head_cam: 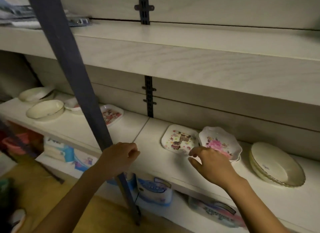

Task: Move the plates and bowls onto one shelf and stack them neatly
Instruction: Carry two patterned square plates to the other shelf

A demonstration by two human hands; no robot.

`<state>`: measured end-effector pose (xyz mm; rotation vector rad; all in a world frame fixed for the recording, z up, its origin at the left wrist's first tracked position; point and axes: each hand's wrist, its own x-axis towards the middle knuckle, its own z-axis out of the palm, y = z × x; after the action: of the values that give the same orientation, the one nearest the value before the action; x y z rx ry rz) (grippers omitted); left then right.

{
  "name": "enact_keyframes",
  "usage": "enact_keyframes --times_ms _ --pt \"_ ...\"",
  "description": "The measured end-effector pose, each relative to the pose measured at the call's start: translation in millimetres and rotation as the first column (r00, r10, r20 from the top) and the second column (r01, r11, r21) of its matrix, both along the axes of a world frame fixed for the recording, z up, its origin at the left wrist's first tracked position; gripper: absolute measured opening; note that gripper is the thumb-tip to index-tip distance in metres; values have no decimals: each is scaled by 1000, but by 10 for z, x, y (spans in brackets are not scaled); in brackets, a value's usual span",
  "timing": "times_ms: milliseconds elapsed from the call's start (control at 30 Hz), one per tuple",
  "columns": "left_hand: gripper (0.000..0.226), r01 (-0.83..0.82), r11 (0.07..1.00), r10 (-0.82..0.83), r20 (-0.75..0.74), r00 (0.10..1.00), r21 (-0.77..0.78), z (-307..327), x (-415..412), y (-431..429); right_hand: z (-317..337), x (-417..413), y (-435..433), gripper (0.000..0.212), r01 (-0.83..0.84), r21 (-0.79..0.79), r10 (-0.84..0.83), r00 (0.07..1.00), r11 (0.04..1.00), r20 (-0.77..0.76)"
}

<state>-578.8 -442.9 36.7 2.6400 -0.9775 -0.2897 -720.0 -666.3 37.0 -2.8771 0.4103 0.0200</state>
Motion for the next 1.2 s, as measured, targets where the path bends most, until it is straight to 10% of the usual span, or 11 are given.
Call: enact_keyframes --times_ms 667,1200 --pt "19 -75 997 76 172 982 -14 -220 963 2753 -73 1000 2403 31 -35 88 35 999 996 -2" --pt "20 -1 1000 6 160 987 -30 -271 2256 3304 -259 2408 3187 32 31 75 -28 999 997 -42"
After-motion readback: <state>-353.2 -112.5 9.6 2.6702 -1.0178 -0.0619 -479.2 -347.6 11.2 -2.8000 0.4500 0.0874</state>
